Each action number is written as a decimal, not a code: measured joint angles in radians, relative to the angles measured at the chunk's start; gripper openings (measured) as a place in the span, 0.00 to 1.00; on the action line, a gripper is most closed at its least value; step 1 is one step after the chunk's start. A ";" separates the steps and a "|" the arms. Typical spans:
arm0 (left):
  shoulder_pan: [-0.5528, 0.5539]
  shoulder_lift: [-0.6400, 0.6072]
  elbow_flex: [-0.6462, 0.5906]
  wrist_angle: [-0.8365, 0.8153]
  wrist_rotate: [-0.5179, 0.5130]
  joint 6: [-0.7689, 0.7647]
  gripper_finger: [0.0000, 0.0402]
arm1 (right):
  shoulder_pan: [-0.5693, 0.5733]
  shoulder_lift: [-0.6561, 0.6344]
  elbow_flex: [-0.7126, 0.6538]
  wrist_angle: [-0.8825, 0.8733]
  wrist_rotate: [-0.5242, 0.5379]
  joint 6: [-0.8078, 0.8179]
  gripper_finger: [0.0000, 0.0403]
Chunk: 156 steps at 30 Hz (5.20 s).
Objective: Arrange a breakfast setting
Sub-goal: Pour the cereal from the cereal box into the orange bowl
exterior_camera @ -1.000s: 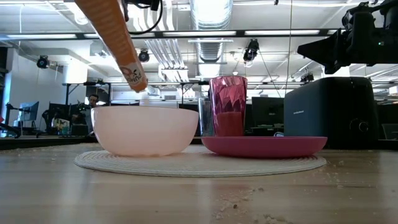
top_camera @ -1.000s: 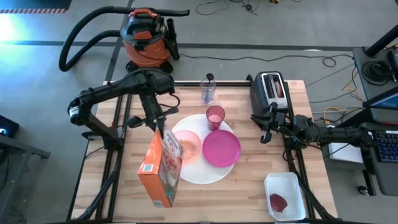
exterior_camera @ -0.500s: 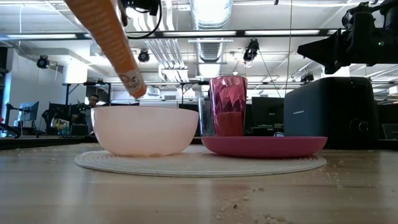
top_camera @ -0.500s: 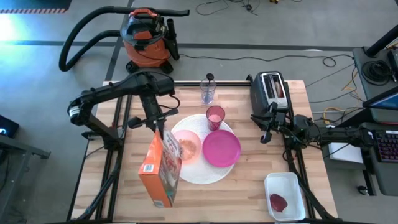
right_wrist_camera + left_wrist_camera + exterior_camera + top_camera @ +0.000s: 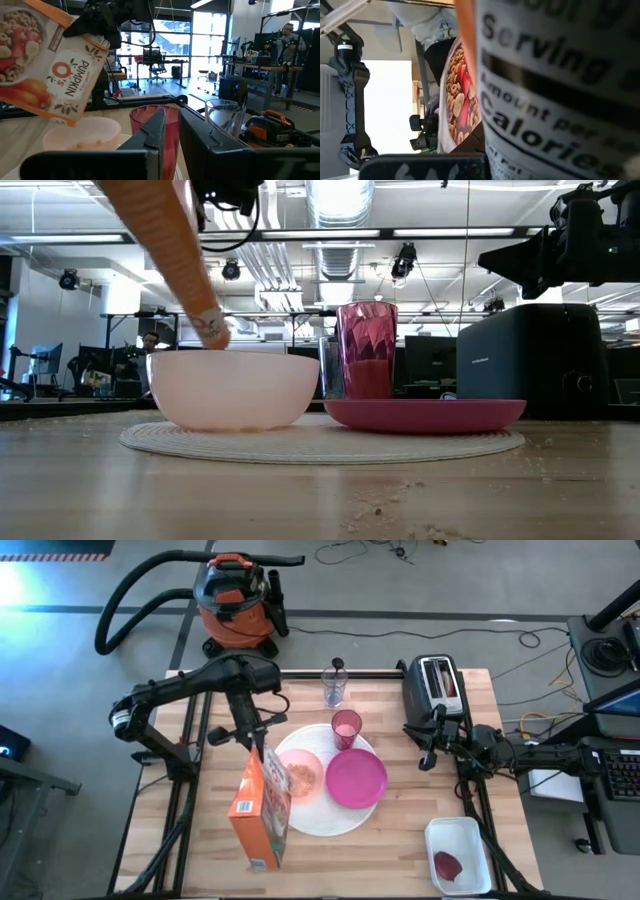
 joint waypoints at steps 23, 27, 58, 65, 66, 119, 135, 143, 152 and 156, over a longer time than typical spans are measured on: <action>-0.018 0.022 0.000 0.012 0.037 0.019 0.00 | 0.000 0.008 0.000 -0.016 0.000 -0.001 0.11; -0.016 0.024 0.000 0.016 0.037 0.027 0.00 | 0.000 0.010 0.000 -0.016 0.000 0.000 0.11; 0.006 0.079 0.013 0.000 0.024 0.115 0.00 | 0.000 0.012 0.000 -0.016 0.000 -0.001 0.11; -0.004 0.060 0.013 0.000 0.001 0.079 0.00 | 0.000 0.012 0.000 -0.016 0.000 0.000 0.11; 0.009 0.051 0.012 0.000 -0.027 0.064 0.00 | 0.000 0.012 0.000 -0.016 0.000 0.000 0.11; -0.002 0.035 0.003 0.001 0.015 0.026 0.00 | 0.000 0.013 0.000 -0.018 0.000 -0.001 0.11; -0.011 0.039 -0.004 0.000 0.034 0.008 0.00 | 0.000 0.018 0.000 -0.017 0.000 0.000 0.11; -0.010 0.039 -0.004 0.000 0.029 0.015 0.00 | 0.000 0.019 0.000 -0.016 0.000 -0.002 0.11; -0.010 0.042 -0.004 0.000 0.020 0.016 0.00 | 0.000 0.019 0.000 -0.017 0.000 -0.001 0.11; -0.004 0.049 -0.004 0.000 -0.007 0.026 0.00 | 0.000 0.019 0.000 -0.017 0.000 -0.002 0.11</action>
